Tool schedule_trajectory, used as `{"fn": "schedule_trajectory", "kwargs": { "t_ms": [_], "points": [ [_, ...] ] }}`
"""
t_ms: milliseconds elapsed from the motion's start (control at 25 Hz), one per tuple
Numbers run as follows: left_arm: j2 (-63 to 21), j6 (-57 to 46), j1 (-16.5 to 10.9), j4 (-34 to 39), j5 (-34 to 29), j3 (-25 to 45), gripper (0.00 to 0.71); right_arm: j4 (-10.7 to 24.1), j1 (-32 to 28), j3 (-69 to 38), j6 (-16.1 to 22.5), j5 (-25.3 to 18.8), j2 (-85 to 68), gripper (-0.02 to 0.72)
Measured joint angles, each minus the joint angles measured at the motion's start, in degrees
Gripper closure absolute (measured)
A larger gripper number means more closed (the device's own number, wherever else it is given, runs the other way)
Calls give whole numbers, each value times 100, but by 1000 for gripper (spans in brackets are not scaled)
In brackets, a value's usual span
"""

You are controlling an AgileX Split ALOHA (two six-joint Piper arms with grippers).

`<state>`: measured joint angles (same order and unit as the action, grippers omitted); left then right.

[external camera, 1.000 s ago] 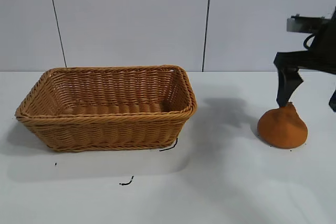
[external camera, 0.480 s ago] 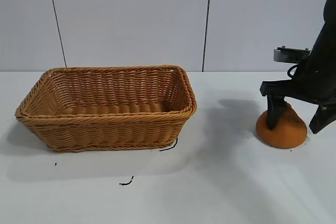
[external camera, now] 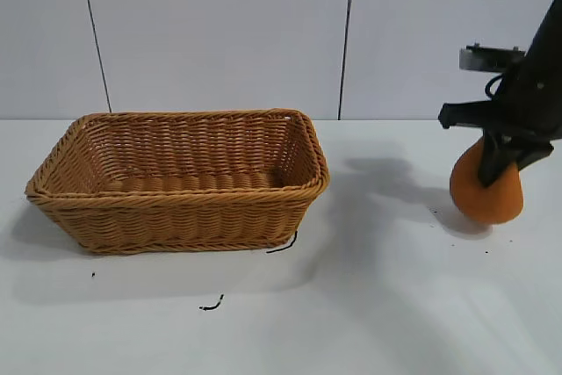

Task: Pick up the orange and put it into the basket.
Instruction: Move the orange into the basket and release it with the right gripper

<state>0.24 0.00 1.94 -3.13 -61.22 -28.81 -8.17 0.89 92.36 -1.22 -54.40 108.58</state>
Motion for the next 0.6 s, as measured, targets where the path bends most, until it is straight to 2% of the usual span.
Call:
{"fn": "schedule_trajectory", "kwargs": {
  "t_ms": [120, 280, 600],
  "points": [
    [0, 0, 0, 0, 0, 0, 71, 25, 141, 465, 0, -170, 0, 672],
    [0, 0, 0, 0, 0, 0, 71, 25, 601, 809, 28, -156, 0, 672],
    [0, 0, 0, 0, 0, 0, 71, 15, 1909, 870, 122, 241, 141, 673]
  ]
}}
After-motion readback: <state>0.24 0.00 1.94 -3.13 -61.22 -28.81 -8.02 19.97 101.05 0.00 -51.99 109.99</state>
